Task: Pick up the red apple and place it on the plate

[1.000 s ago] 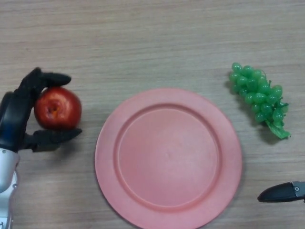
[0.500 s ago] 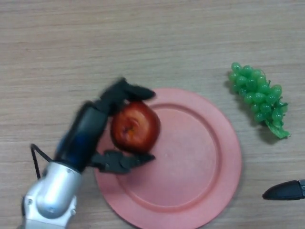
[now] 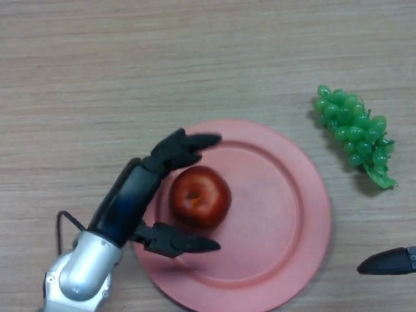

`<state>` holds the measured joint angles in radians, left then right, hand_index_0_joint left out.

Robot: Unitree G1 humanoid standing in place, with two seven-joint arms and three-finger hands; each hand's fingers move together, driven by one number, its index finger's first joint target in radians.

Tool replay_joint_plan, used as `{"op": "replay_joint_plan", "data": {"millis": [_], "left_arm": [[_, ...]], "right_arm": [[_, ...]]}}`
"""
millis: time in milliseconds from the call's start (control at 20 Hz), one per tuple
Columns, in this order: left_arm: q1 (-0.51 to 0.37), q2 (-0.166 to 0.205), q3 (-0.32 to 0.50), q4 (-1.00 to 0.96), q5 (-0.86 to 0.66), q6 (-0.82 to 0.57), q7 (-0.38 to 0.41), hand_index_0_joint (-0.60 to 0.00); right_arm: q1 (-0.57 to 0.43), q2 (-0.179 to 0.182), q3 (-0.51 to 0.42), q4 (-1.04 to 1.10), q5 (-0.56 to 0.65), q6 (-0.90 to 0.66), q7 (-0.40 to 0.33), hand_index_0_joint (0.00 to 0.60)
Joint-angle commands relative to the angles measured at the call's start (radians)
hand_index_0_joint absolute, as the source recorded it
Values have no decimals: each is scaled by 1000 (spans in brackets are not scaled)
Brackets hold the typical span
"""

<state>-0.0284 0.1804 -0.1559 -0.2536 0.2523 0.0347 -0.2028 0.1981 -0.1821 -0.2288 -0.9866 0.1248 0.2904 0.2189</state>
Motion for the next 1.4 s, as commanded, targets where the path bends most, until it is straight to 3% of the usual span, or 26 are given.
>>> {"op": "replay_joint_plan", "data": {"millis": [50,250,550,750,1250,1400], "left_arm": [[-35,21,75,-127,-74,-38,-18,0],[-67,62,216,-407,-288,175,-56,0],[-42,137,465,-433,-563,177,-31,0],[17,133,491,-369,-547,73,-40,0],[-37,181,528,-454,-574,208,-34,0],[-23,169,522,-456,-532,167,-50,0]], "right_arm": [[-4,-8,-31,-56,18,-88,-19,0],[-22,-8,-20,-60,-4,-69,-13,0],[-84,-24,-18,-26,2,-50,-9,0],[-126,-41,-5,-11,8,-16,-47,0],[-209,-73,39,60,16,-6,-74,0],[-206,-71,58,96,9,-48,-71,0]]}}
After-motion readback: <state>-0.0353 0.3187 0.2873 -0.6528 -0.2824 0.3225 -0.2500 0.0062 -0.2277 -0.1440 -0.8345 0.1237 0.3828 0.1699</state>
